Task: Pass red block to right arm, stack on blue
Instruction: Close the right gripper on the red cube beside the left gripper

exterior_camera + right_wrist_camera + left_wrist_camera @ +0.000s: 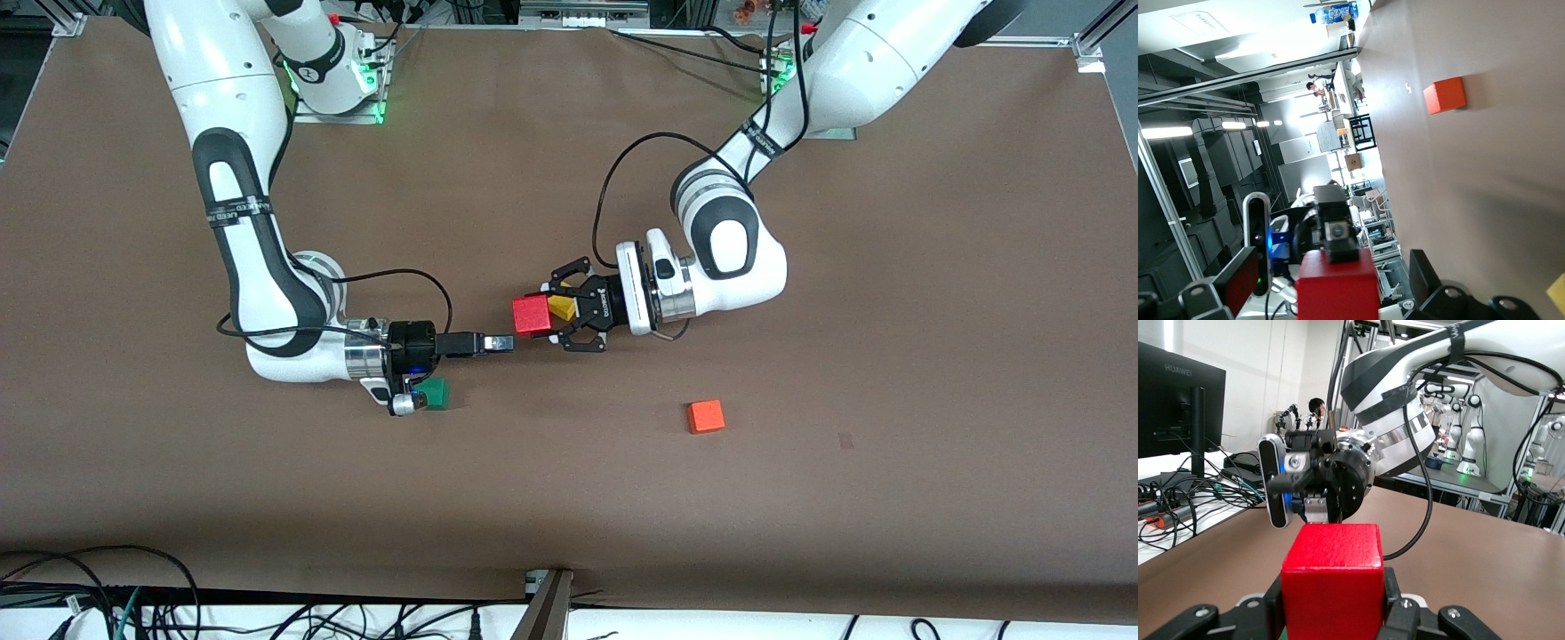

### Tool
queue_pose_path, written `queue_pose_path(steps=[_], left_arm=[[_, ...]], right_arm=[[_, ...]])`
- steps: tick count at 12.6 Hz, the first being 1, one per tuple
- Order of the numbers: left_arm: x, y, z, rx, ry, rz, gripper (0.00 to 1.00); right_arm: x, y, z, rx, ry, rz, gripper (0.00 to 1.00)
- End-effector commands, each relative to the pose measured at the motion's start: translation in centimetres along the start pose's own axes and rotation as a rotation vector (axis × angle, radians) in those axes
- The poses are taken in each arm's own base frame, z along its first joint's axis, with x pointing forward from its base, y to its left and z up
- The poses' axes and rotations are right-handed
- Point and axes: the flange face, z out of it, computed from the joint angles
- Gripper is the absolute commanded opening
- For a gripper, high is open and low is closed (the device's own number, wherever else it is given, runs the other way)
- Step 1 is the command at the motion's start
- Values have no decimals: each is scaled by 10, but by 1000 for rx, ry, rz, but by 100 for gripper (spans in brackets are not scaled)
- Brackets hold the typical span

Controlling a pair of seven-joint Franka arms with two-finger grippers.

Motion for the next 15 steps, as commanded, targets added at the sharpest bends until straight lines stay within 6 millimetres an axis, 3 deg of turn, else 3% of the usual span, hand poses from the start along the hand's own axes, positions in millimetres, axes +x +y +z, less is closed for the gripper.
queue_pose_path(steps=[1,7,8,9,10,15], left_arm=[[8,1,11,20,30,9,0],[4,5,18,31,29,-13,0],[4,5,18,31,29,-13,0],[4,5,18,31,29,-13,0],[4,5,18,31,29,-13,0],[5,4,17,41,40,-30,2]], right_arm=[[-16,-14,-3,22,12,25,100],[-36,-13,2,14,-2,44,98],[-36,-11,3,12,-2,36,84],[-36,-12,3,13,-4,34,36],[-36,-12,3,13,-4,33,19],[-34,-15,3,10,0,26,8]])
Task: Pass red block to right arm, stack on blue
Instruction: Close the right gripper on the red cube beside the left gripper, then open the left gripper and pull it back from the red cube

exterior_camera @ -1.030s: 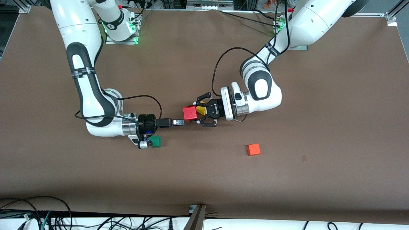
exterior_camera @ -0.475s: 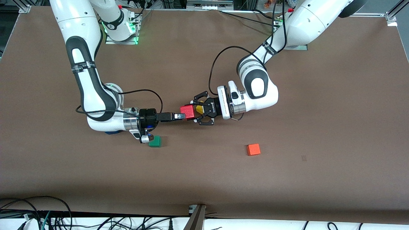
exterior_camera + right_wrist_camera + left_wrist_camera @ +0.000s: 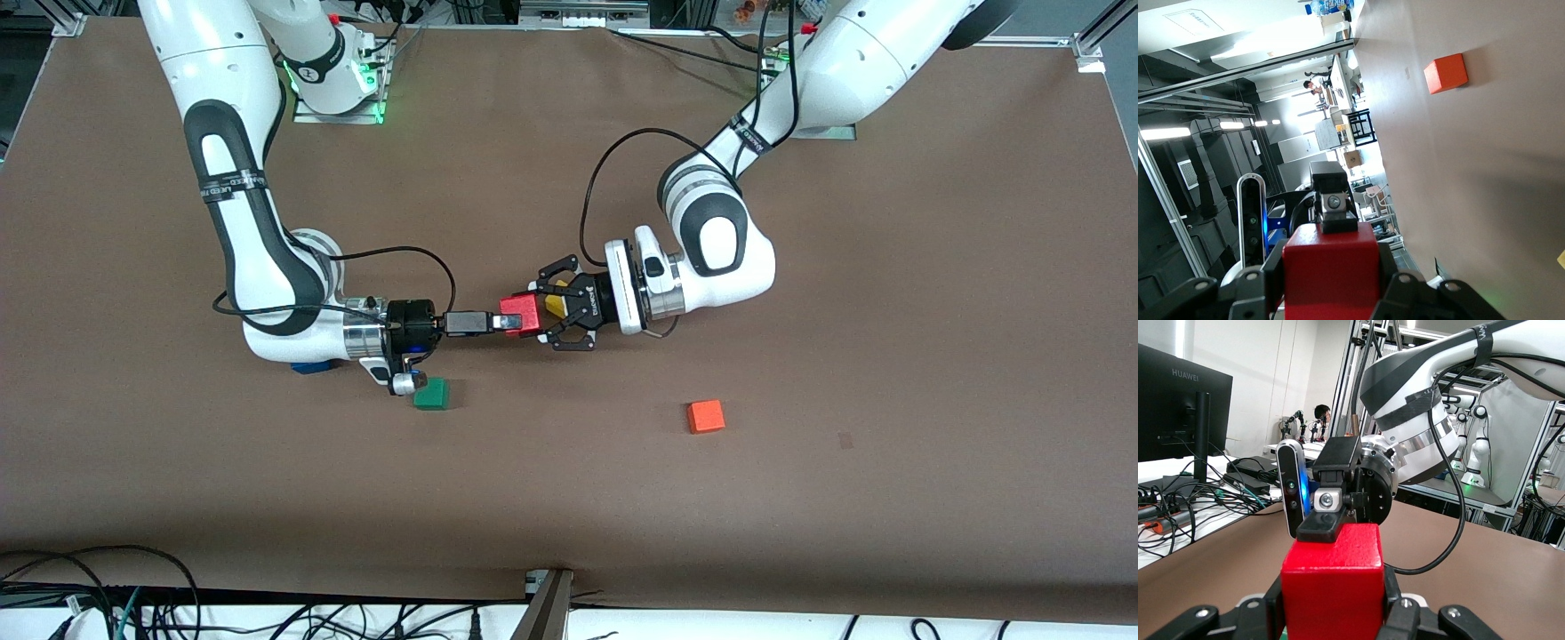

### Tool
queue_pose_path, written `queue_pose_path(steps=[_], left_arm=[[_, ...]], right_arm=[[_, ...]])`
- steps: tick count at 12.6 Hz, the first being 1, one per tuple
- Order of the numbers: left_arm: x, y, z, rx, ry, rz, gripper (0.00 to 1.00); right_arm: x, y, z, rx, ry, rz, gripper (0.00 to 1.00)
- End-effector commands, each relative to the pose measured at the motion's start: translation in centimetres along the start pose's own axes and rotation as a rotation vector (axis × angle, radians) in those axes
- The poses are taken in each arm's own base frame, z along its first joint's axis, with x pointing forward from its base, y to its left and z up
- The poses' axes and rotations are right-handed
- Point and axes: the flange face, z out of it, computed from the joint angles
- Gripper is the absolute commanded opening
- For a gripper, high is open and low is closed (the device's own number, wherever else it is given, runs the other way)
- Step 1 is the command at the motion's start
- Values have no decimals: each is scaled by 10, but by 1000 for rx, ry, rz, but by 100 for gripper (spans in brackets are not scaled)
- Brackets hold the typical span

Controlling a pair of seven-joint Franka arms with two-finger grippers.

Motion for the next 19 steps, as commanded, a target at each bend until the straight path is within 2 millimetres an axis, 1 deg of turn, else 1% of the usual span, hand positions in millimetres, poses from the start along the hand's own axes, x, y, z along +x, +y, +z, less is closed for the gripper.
queue_pose_path(steps=[1,3,4,5,6,7,9,10,11,13,15,17,18,19], left_arm=[[-2,-1,4,30,25,-11,99],[-5,-4,-1,35,25,-22,100],[-3,-4,-2,34,29,-33,100],[-2,-4,-3,34,30,-56,100],[2,-7,-8,39,31,-81,100],[6,-9,-19,49,21,-77,100],[8,-19,-38,75,17,-77,100],[10,-18,-41,76,14,-79,100],[9,-24,-48,88,11,-75,100],[12,-42,-68,81,-37,-20,100],[17,-54,-82,53,-77,-15,100],[24,-64,-97,8,-88,-24,100],[27,-70,-106,-13,-97,-34,100],[31,-73,-112,-43,-103,-50,100]], right_arm=[[-8,-15,0,18,8,-6,8],[-5,-23,-6,18,12,-10,8],[-2,-24,-13,8,19,-20,8],[1,-27,-25,-27,25,-36,8],[4,-30,-40,-68,34,-52,8],[6,-30,-55,-126,37,-69,8],[12,-34,-84,-270,27,-122,8],[16,-40,-99,-334,25,-149,8],[18,-44,-114,-394,19,-167,8],[21,-52,-144,-590,3,-223,8],[23,-55,-184,-824,-19,-257,8],[22,-49,-201,-997,-52,-264,8],[22,-48,-213,-1078,-41,-256,8],[22,-44,-214,-1159,-57,-268,8]])
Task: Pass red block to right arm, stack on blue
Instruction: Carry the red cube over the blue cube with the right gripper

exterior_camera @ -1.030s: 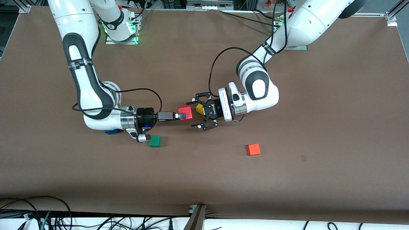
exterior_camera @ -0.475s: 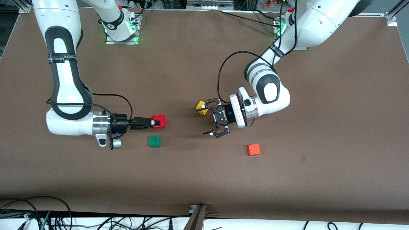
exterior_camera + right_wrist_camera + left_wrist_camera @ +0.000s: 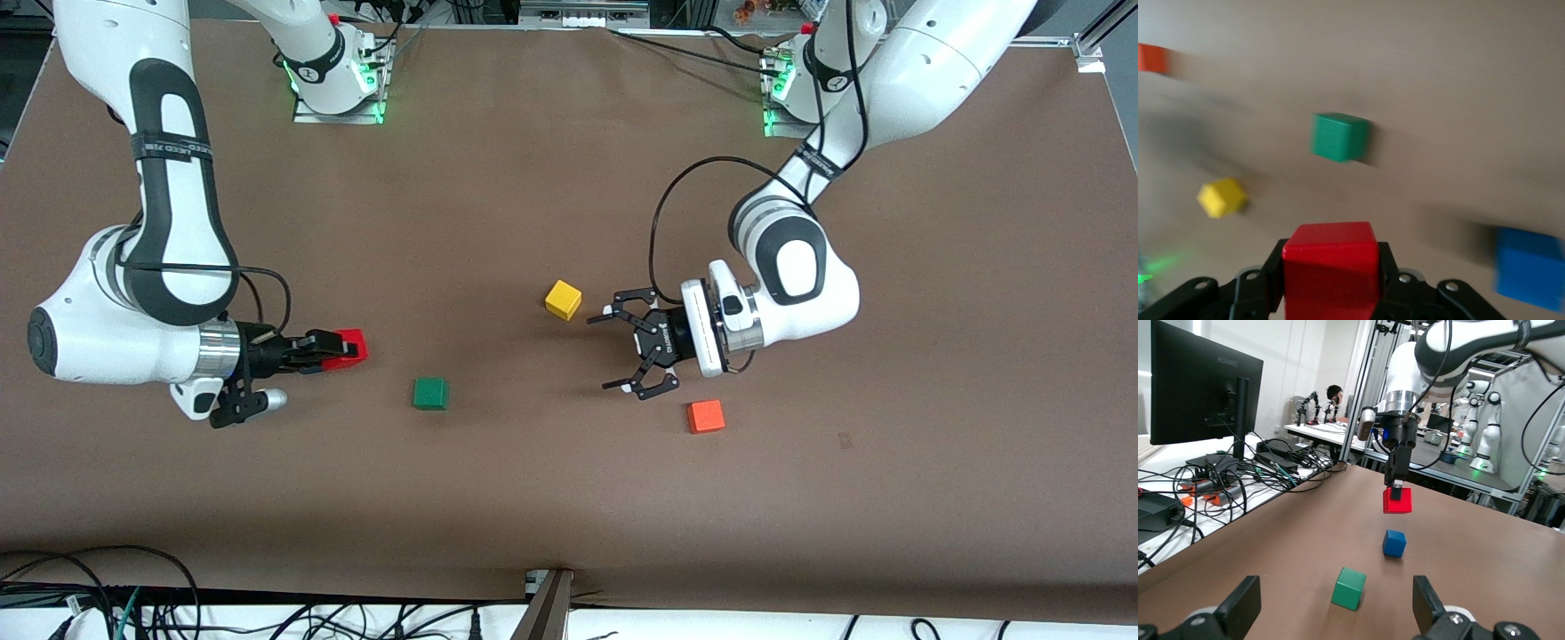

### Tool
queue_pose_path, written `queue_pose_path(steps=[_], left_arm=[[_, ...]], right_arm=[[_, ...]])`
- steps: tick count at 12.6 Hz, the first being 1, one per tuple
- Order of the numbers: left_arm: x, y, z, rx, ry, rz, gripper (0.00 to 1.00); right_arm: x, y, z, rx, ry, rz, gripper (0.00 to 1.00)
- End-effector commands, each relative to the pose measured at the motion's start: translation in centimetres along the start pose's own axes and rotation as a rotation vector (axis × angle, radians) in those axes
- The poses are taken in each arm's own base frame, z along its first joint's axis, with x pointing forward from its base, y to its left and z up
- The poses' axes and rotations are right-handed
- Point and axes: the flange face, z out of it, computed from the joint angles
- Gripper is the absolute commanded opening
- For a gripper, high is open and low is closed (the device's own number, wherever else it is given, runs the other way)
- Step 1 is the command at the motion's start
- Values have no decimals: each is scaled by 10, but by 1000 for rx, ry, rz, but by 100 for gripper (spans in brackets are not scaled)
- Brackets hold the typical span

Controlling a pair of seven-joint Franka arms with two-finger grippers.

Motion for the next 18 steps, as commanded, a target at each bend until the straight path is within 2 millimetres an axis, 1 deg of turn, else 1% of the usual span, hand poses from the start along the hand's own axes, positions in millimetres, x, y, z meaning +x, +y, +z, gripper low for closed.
queue_pose_path(steps=[1,2,3,4,5,6,7,8,9,10,11,13,15,16,18], left_arm=[[12,-2,-27,-72,-39,-30,100],[15,-8,-40,-104,-71,-28,100],[19,-13,-54,-138,-103,-43,100],[21,-18,-66,-169,-138,-63,100],[30,-19,-77,-192,-167,-79,100],[39,-19,-88,-214,-201,-101,100],[40,-21,-100,-236,-242,-134,100],[45,-21,-114,-256,-288,-149,100],[47,-19,-127,-276,-335,-172,100],[54,-16,-137,-278,-384,-200,100],[62,-11,-147,-275,-443,-232,100],[72,-9,-170,-249,-549,-312,100],[81,-2,-182,-236,-671,-414,100],[82,-3,-188,-198,-747,-455,100],[79,0,-190,-112,-886,-539,100]], right_arm=[[-3,8,-7,-185,-29,-15,8],[-6,16,-10,-232,-41,-10,8],[-9,21,-12,-267,-52,-13,8],[-11,25,-8,-319,-55,-24,8],[-15,32,-2,-366,-51,-25,8],[-21,34,5,-396,-35,-24,8],[-27,34,11,-427,-15,-26,8],[-32,29,13,-458,6,-29,8],[-37,24,20,-485,16,7,8],[-39,15,25,-507,26,37,8],[-43,13,28,-526,38,45,8],[-54,21,31,-537,81,48,8],[-67,29,37,-538,126,51,8],[-72,34,39,-536,144,56,8],[-78,37,40,-528,176,65,9]])
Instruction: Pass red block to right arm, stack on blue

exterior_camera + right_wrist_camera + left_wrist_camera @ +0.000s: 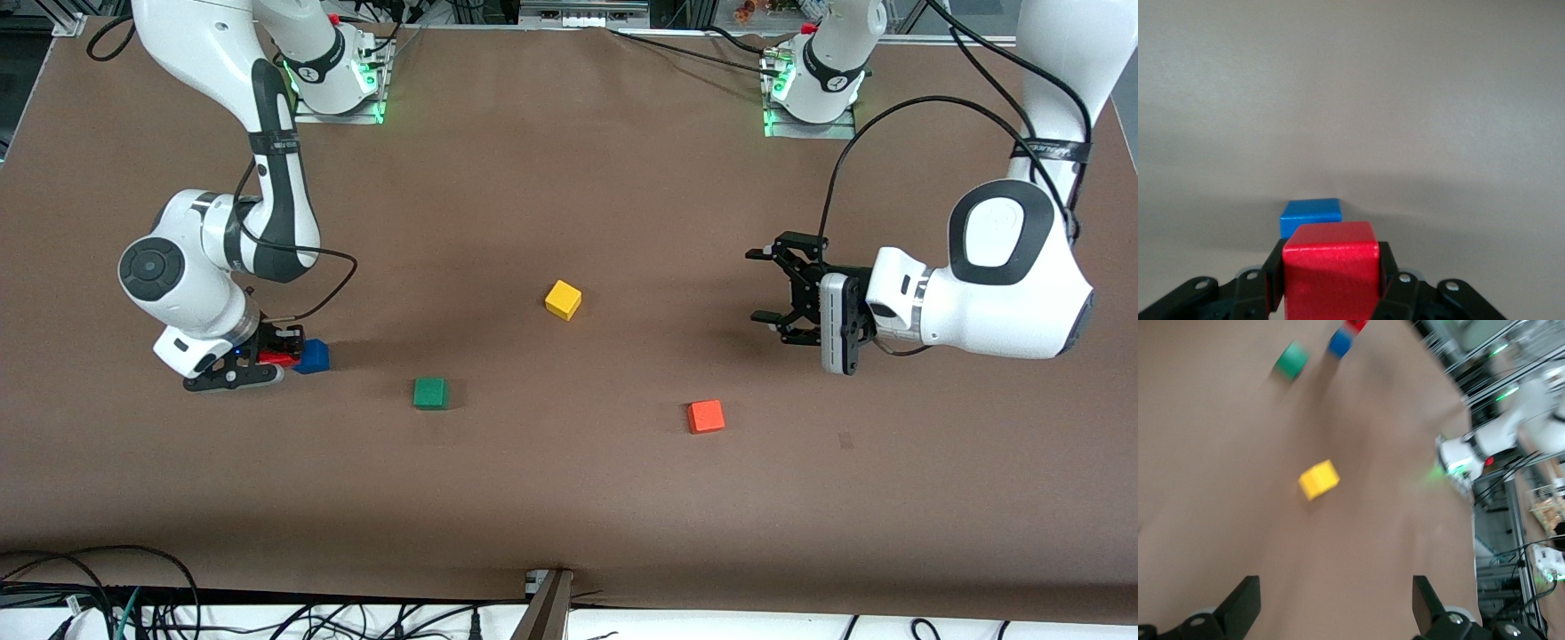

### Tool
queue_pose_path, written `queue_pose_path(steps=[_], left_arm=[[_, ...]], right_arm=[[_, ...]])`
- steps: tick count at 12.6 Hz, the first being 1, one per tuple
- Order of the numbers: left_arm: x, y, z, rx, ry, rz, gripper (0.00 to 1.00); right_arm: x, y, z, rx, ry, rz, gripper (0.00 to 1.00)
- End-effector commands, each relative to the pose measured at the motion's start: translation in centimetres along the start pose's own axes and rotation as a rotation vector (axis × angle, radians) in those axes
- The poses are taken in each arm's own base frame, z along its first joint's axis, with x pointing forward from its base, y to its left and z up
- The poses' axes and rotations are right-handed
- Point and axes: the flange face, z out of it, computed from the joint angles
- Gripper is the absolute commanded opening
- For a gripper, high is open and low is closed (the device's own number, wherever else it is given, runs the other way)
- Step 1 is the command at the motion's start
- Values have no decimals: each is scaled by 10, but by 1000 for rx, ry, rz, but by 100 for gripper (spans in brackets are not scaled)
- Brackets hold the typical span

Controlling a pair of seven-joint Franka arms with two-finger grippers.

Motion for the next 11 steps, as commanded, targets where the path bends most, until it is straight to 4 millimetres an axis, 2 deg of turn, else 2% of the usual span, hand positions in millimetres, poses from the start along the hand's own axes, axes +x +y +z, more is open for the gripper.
queue_pose_path(steps=[1,4,7,10,11], left_arm=[[-2,12,-3,57,-132,-156,100],[-5,30,-13,178,-249,-349,100],[-3,51,-33,411,-334,-440,100],[2,74,-54,605,-310,-608,100],[7,89,-58,693,-321,-602,100]], right_arm=[[-17,0,-7,37,44,36,9],[-17,-11,-3,64,69,52,9],[-18,-21,6,91,77,75,9],[-20,-20,10,87,71,75,9],[-21,-19,11,87,69,72,9]])
